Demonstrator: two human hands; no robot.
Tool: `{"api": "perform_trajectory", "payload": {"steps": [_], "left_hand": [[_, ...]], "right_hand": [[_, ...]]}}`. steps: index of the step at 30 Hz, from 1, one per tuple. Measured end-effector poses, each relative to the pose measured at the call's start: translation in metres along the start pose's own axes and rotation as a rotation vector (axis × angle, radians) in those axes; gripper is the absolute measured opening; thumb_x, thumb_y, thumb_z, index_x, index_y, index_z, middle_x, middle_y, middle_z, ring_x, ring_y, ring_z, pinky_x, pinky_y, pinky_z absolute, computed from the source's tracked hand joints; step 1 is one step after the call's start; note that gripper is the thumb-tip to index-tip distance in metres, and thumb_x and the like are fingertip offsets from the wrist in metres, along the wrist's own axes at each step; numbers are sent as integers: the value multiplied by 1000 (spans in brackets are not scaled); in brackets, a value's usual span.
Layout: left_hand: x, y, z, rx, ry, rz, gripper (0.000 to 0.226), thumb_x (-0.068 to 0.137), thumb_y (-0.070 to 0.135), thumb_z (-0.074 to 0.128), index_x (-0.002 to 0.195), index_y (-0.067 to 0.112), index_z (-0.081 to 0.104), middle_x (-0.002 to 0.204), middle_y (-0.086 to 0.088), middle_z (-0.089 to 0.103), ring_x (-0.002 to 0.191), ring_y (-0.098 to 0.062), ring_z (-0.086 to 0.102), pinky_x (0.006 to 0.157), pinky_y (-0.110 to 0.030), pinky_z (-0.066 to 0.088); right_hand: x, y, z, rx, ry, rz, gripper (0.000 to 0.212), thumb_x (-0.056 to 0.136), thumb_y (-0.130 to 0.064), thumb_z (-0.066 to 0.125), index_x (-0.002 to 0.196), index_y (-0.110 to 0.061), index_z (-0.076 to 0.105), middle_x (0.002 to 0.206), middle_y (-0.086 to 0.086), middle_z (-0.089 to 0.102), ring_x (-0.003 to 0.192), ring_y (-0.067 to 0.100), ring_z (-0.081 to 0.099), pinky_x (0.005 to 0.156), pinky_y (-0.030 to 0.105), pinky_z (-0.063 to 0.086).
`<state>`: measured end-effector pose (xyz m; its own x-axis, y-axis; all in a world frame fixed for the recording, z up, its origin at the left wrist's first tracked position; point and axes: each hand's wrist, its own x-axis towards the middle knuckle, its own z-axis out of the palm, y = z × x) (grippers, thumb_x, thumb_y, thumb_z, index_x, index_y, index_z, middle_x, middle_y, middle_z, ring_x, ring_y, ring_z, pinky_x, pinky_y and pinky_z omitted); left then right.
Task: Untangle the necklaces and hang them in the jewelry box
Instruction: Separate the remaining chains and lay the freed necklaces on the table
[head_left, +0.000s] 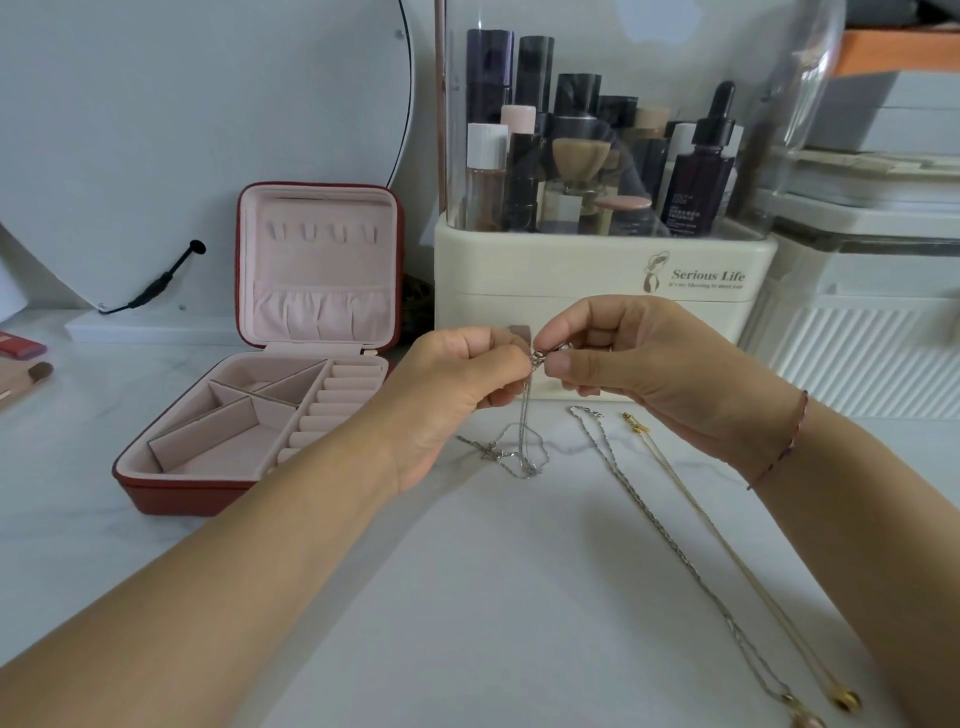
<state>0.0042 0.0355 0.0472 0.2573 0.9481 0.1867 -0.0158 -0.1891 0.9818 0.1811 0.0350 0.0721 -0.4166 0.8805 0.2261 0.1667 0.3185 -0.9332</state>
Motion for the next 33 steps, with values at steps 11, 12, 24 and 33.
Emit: {"api": "perform_trajectory", "payload": {"steps": [11,12,24,33], "left_hand": [[1,-3,1,0,-62,-17,14,88,12,56,85,4,67,68,0,57,70,-9,53,78,-26,47],[0,-3,1,2,-57,-14,16,91,7,53,91,1,68,69,0,57,70,-9,53,79,-26,46],[-1,-1,0,100,16,-14,30,63,35,76,84,14,71,73,9,70,72,1,63,78,-15,45],[1,-2,-1,49,36,-113,8,81,9,69,88,12,73,75,1,69,75,-9,62,84,-27,49]], "right_hand": [[0,0,-1,39,-14,43,25,66,-16,71,90,-9,67,80,-9,72,70,5,58,67,18,47],[0,-1,-1,46,-12,46,25,66,-16,71,90,-9,68,82,-8,72,71,6,58,67,17,47],[0,0,3,58,11,117,23,67,-16,73,87,-10,66,77,-9,71,68,8,58,65,17,49],[0,-2,5,-91,117,28,9,81,3,68,84,-5,66,61,-13,67,54,-1,56,63,15,46]]}}
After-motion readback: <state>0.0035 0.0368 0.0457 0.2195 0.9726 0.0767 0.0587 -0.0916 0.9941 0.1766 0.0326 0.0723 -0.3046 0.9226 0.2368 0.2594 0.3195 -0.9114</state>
